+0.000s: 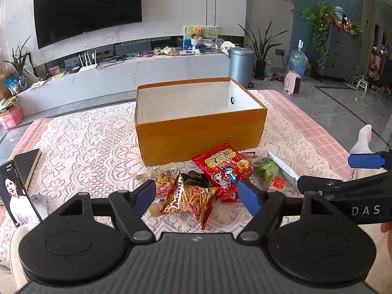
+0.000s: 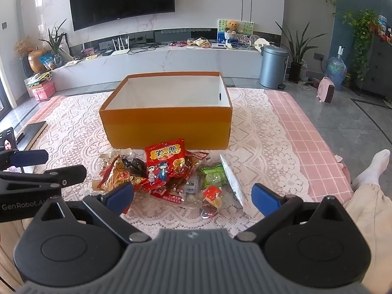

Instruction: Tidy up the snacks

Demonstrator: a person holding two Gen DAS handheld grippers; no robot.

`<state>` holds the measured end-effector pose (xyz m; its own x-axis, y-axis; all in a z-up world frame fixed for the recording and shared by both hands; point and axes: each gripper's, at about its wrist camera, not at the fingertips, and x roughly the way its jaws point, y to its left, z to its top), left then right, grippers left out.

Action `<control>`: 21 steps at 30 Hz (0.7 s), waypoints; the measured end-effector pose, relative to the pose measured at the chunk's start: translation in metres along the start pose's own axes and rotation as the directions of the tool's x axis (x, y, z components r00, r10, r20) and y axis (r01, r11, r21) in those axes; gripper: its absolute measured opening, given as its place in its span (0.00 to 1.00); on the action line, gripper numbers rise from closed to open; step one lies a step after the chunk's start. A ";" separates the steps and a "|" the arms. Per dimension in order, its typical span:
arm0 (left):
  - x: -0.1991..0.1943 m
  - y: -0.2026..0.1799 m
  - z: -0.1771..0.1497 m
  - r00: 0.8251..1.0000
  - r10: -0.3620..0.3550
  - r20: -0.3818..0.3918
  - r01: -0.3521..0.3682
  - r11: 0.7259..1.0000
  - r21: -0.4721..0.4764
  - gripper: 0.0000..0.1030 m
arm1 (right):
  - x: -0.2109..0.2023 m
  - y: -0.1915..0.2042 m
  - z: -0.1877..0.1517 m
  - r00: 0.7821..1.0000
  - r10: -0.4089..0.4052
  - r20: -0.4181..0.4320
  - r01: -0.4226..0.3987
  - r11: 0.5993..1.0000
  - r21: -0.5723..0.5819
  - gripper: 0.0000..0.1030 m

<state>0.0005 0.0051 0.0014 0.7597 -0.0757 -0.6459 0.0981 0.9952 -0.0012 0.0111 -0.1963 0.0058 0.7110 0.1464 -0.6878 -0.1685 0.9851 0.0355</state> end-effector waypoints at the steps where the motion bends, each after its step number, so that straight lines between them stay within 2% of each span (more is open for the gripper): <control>1: 0.000 0.000 0.000 1.000 -0.003 0.000 0.003 1.000 -0.002 0.86 | 0.000 0.000 0.000 1.000 0.000 -0.001 0.000 1.000 0.000 0.96; 21: 0.001 0.002 -0.001 1.000 -0.020 -0.006 0.019 1.000 -0.017 0.86 | 0.001 0.001 -0.002 1.000 -0.006 -0.011 0.006 1.000 -0.006 0.96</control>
<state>0.0006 0.0071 0.0002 0.7539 -0.0947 -0.6501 0.1022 0.9944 -0.0264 0.0105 -0.1950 0.0032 0.7045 0.1395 -0.6959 -0.1682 0.9854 0.0272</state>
